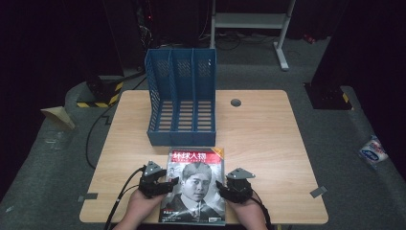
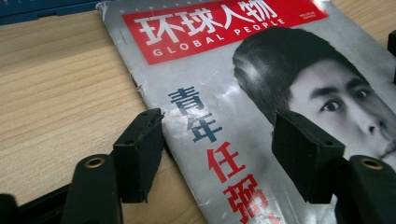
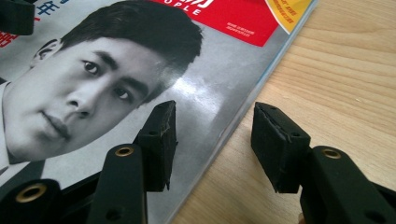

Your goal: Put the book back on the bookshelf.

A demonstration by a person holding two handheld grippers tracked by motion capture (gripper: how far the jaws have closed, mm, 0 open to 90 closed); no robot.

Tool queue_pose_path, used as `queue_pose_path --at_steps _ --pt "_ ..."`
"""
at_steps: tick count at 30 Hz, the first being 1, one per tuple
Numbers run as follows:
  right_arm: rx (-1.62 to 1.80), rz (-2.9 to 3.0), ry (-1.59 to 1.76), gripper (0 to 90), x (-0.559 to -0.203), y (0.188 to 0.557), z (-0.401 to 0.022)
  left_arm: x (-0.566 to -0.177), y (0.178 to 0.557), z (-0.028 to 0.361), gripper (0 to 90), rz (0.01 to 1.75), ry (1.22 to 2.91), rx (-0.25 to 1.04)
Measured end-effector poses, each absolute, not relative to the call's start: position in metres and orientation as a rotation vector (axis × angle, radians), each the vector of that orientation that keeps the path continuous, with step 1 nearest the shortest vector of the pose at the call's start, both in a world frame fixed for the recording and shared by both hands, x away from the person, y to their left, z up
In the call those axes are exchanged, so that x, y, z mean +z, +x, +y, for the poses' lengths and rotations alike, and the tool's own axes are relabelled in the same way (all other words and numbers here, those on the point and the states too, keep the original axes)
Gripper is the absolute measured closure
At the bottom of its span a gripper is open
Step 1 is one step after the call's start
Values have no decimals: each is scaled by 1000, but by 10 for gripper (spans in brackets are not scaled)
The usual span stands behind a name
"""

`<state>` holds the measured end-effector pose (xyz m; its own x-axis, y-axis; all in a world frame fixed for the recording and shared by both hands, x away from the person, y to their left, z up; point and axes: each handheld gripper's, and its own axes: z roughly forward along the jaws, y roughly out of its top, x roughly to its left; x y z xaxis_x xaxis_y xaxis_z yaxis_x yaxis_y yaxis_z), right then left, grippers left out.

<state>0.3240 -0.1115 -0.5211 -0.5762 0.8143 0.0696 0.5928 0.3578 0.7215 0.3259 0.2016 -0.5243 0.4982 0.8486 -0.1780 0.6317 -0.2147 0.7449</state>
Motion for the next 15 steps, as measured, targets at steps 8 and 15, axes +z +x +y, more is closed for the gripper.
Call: queue_pose_path --at_steps 8,15 --pt "1039 2338 1271 465 -519 324 -112 -524 319 206 300 1259 1900 291" --pt "1033 2342 1293 435 -518 322 -113 -525 319 206 282 1273 1847 254"
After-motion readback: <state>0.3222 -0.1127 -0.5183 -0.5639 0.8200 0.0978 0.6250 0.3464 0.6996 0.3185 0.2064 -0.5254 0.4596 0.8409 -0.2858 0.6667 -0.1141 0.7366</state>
